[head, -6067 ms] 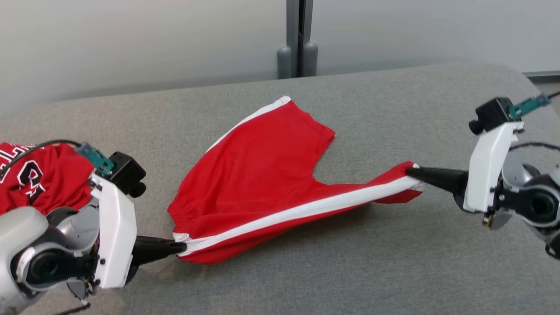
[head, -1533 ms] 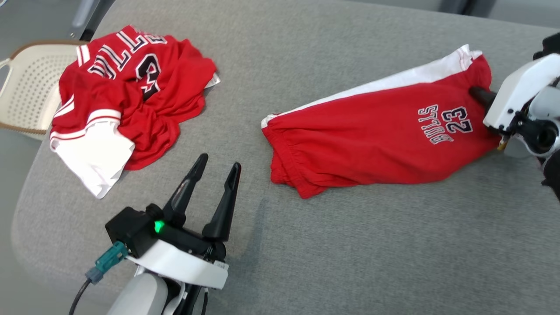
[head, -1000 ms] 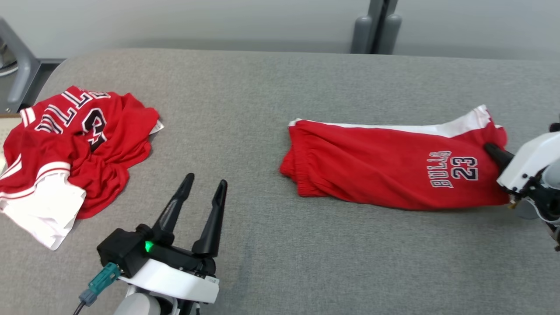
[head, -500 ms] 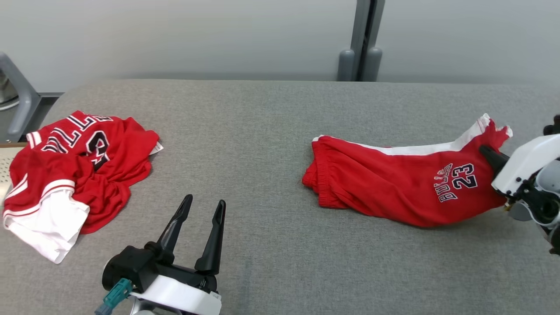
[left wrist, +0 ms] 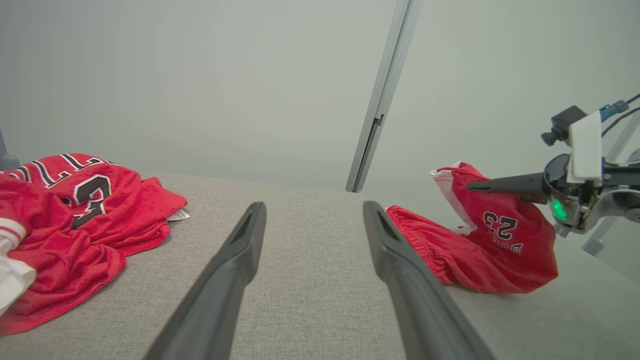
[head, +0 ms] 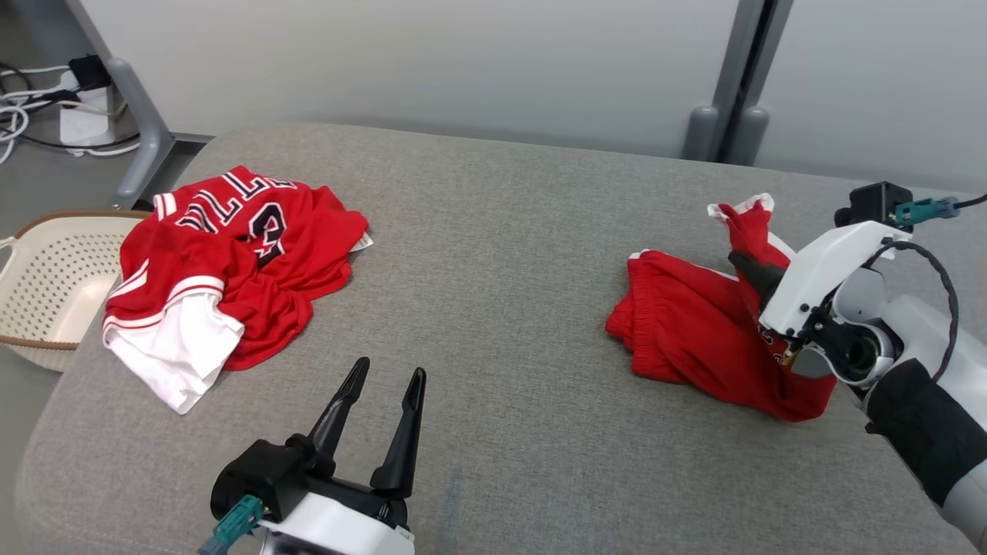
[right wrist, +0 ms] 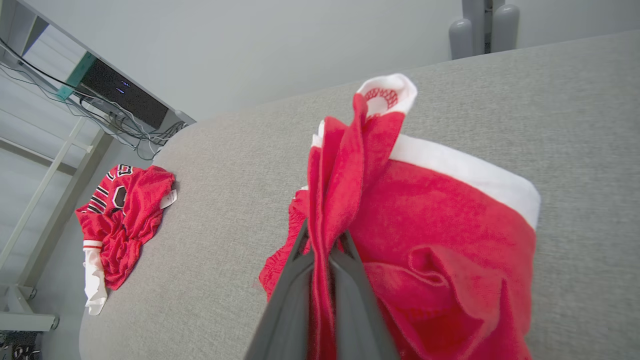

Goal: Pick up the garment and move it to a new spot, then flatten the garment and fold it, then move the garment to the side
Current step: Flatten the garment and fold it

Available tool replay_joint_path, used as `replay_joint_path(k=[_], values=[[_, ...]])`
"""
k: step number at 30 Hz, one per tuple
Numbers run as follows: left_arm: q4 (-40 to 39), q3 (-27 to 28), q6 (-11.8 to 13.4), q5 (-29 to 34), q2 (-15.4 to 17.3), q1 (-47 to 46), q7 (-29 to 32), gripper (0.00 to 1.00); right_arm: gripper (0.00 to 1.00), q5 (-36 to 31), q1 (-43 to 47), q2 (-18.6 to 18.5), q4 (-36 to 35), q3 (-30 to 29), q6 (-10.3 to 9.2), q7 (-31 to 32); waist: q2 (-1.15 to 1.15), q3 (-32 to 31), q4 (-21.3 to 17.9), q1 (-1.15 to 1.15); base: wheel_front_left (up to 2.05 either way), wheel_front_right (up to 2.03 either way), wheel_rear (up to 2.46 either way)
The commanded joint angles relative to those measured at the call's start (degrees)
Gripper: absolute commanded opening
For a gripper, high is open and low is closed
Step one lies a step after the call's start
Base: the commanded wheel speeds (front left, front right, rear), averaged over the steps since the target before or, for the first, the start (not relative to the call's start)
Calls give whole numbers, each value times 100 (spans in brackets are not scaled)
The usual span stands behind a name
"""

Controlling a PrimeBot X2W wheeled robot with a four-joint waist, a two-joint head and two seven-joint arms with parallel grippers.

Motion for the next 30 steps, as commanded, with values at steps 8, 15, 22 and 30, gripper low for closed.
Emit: replay_joint_path(k=[8,15,22,30], values=[[98,-14,-8,4,26,-31,0,100,0,-28,-41,290,389,147,11,2,0,118,416,0,0,0,0],[162,51,-9,17,27,-53,-1,100,100,72,-68,450,482,163,11,10,0,145,380,0,0,0,0],[192,118,-9,55,51,17,0,100,100,234,7,285,-126,13,11,-427,0,-45,-11,0,0,0,0],[122,211,-8,97,76,131,0,100,100,192,144,-368,-762,-196,11,-1185,0,-219,-538,0,0,0,0]])
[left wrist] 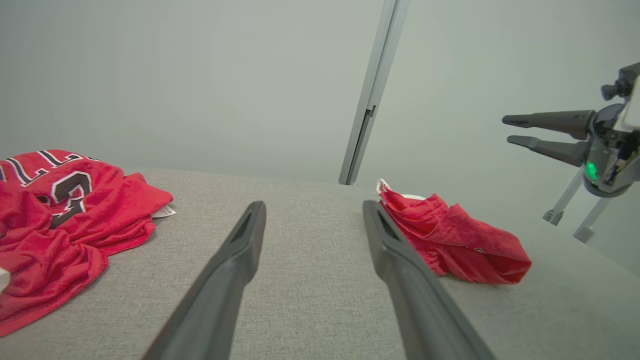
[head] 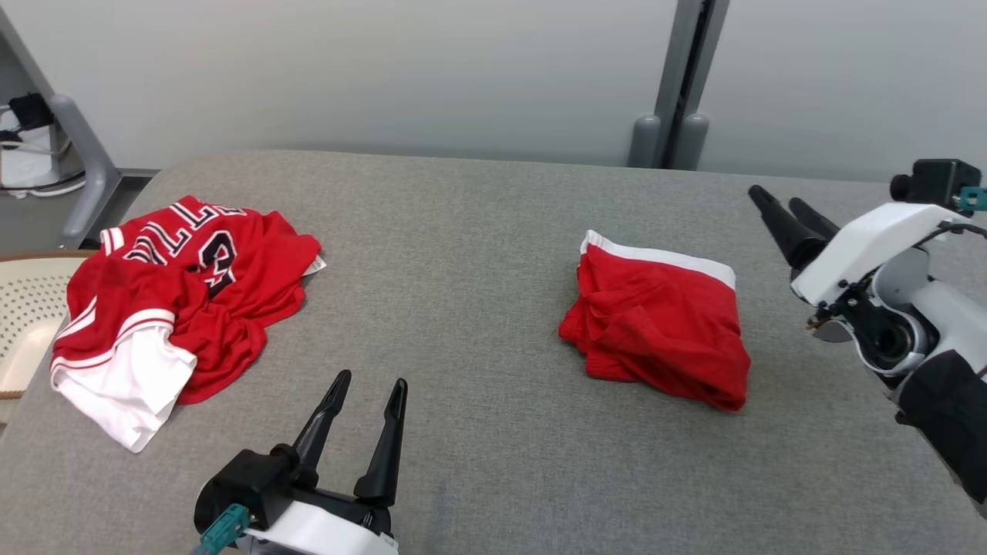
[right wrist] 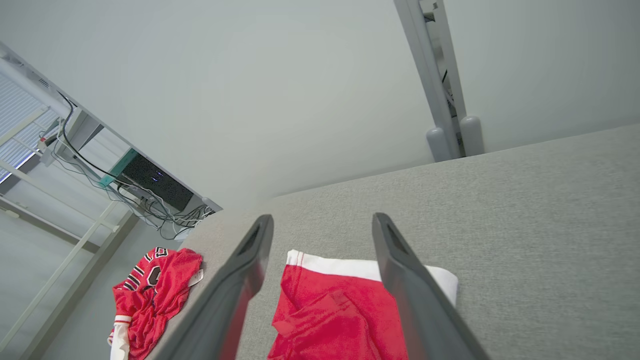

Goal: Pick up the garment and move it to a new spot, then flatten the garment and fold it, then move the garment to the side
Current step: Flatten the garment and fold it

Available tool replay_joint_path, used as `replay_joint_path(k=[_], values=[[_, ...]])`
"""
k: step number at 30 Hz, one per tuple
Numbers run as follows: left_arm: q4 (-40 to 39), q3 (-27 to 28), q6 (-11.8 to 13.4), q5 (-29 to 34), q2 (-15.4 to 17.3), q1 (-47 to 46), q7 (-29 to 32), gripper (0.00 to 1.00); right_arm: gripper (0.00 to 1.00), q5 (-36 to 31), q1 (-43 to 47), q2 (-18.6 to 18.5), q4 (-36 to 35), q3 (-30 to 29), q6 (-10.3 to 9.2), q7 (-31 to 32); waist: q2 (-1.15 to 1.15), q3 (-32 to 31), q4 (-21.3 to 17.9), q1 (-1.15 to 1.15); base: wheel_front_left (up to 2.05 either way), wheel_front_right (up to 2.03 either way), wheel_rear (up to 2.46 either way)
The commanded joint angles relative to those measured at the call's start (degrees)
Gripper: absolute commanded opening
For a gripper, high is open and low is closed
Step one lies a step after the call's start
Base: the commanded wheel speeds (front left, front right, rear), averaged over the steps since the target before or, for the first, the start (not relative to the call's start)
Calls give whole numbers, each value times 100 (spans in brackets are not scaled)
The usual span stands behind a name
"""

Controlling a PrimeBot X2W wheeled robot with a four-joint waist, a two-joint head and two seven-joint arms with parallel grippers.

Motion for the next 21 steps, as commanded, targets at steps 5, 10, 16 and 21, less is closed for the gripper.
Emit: replay_joint_path(k=[5,10,16,21], values=[[-57,41,-7,55,26,89,0,100,100,-321,220,-350,311,110,11,-496,0,-120,-273,0,0,0,0],[-79,56,-8,63,32,106,0,100,100,-377,343,-321,524,184,11,-598,0,-118,-331,0,0,0,0],[-105,-26,-8,60,35,-32,0,100,0,-411,220,-173,906,283,11,-452,0,38,-159,0,0,0,0],[-98,-36,-8,39,35,-110,-1,100,0,-437,65,-81,1224,373,11,-206,0,227,65,0,0,0,0]])
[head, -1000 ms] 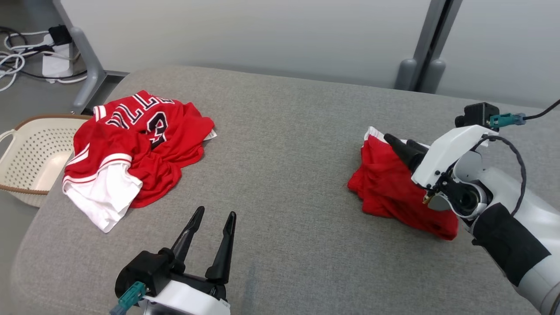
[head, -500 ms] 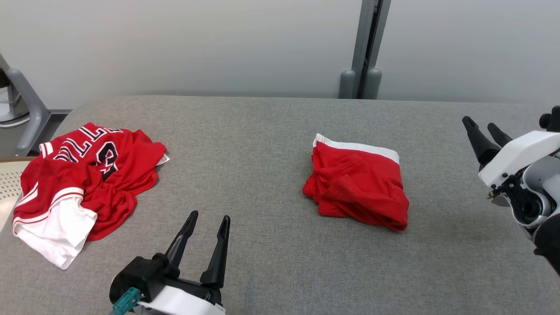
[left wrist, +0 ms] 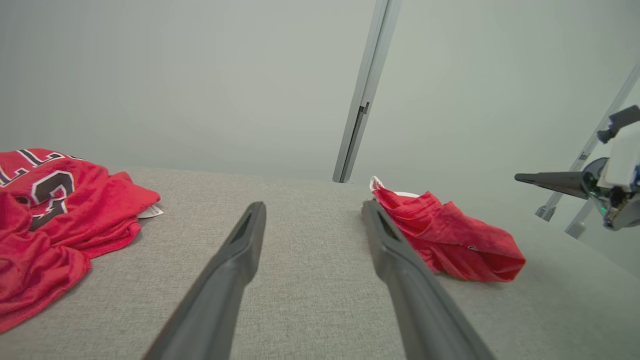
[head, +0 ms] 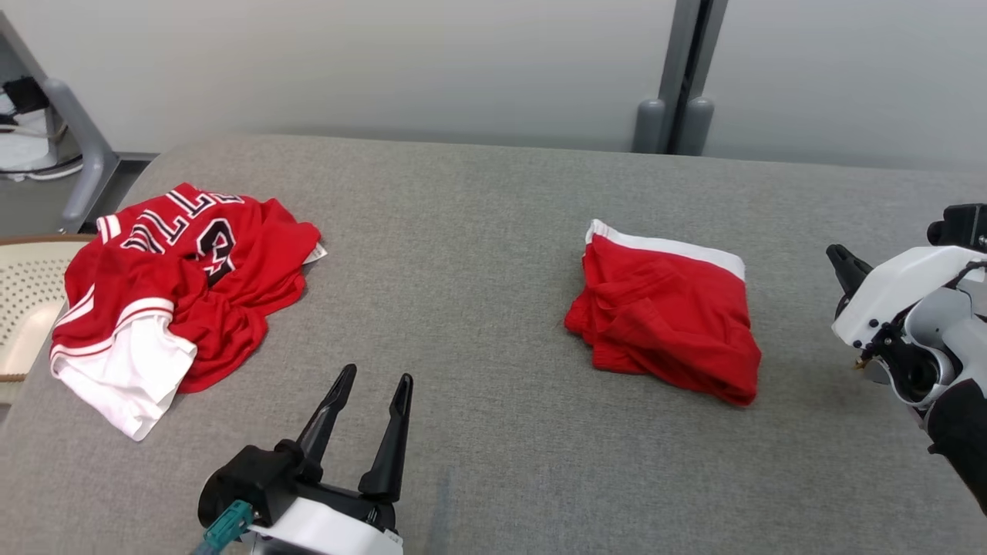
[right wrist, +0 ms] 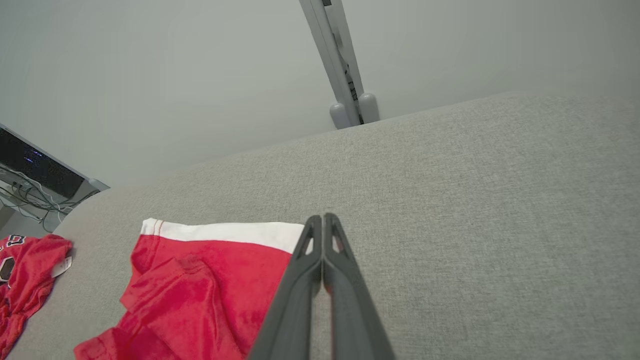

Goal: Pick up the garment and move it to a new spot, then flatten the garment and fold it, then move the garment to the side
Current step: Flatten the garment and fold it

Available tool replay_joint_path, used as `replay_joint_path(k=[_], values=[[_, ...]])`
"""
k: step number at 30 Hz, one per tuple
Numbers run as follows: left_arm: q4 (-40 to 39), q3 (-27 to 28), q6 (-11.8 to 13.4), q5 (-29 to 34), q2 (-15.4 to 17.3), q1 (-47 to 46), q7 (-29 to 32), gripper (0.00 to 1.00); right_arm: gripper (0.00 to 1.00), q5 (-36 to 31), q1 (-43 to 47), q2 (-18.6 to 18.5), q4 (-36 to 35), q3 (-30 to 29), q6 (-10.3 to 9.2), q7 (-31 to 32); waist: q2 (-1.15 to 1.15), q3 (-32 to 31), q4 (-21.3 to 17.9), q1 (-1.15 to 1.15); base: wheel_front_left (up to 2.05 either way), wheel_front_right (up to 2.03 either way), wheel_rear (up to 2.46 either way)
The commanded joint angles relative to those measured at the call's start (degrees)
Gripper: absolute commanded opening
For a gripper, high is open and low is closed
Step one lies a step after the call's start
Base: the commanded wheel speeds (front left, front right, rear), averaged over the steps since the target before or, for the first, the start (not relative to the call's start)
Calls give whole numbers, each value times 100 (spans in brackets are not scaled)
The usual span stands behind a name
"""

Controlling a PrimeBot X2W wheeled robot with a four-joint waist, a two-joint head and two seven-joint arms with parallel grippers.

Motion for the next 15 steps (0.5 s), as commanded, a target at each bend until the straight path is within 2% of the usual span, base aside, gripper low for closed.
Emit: replay_joint_path(k=[1,9,15], values=[[-5,16,-8,22,40,-121,0,100,0,-19,-56,9,28,10,11,34,0,129,133,0,0,0,0],[5,-57,-9,-53,22,-327,0,100,0,208,-238,315,508,13,11,700,0,551,614,0,0,0,0],[54,-24,-8,-84,9,-368,0,100,0,524,-33,567,571,-40,11,1512,0,586,755,0,0,0,0]])
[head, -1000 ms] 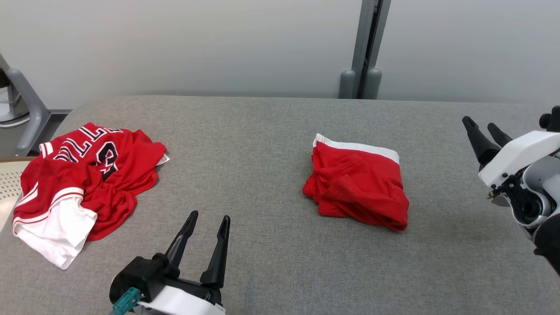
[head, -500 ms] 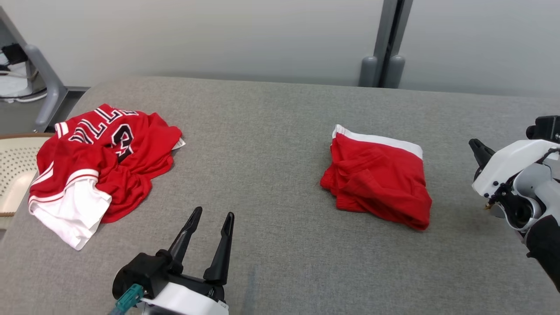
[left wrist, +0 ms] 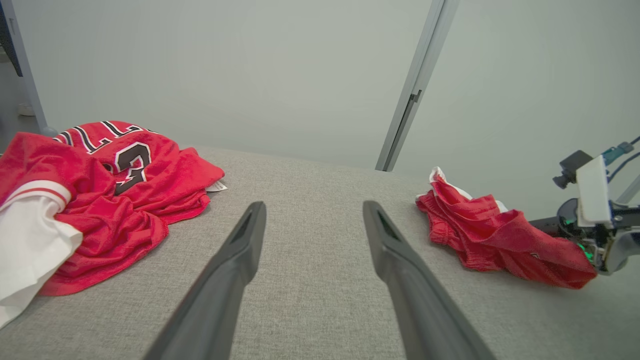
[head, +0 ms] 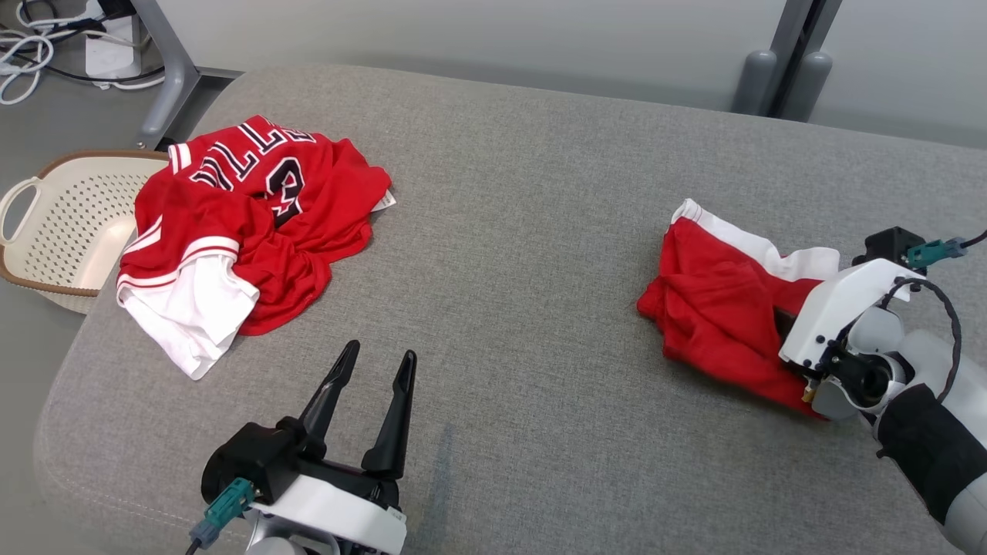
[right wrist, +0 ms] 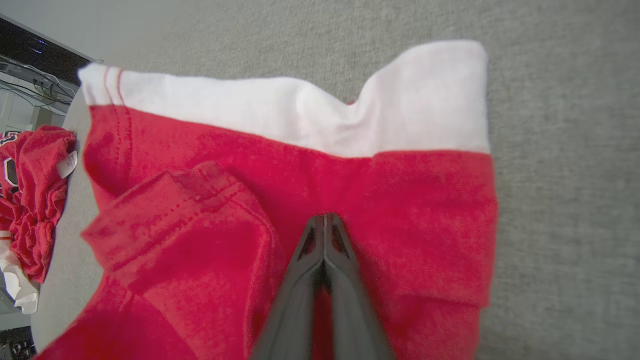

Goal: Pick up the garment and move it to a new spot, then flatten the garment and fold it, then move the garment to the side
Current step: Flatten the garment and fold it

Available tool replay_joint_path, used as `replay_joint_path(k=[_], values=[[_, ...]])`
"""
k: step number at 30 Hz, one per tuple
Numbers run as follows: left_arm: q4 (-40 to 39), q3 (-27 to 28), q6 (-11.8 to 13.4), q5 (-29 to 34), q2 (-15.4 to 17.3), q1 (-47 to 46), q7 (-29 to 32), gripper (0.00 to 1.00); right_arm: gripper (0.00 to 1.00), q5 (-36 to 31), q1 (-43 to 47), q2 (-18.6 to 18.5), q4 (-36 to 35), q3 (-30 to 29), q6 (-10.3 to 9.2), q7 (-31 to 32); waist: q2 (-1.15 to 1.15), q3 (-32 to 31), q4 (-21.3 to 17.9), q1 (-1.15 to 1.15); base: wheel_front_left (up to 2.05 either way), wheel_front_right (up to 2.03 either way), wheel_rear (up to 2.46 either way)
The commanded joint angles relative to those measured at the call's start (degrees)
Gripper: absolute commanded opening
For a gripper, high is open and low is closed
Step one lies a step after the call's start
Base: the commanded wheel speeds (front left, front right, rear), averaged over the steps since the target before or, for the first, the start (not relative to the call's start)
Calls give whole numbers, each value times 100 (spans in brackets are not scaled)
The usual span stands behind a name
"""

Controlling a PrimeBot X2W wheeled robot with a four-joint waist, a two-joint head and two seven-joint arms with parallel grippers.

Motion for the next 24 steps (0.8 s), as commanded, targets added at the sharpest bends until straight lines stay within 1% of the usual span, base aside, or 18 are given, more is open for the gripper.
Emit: replay_joint_path(k=[1,4,13,17,18,19,24], values=[[22,26,-8,-20,21,-74,0,100,0,86,101,-26,-45,-8,11,220,0,-11,28,0,0,0,0],[53,56,-8,-10,20,-23,0,100,0,166,214,15,-311,-5,11,439,0,-92,0,0,0,0,0],[106,71,-8,54,20,135,0,100,0,185,676,-12,-1325,150,11,428,0,-414,-229,0,0,0,0],[115,84,-8,68,40,188,0,100,0,247,962,13,-1968,288,11,573,0,-503,-339,0,0,0,0],[115,106,-8,74,48,197,-1,100,0,322,1076,0,-2310,315,11,646,0,-539,-402,0,0,0,0],[111,113,-8,84,49,210,0,100,0,355,1115,-21,-2472,307,11,670,0,-561,-432,0,0,0,0],[123,151,-8,117,79,290,0,100,0,248,1175,-204,-3010,244,11,326,0,-715,-574,0,0,0,0]])
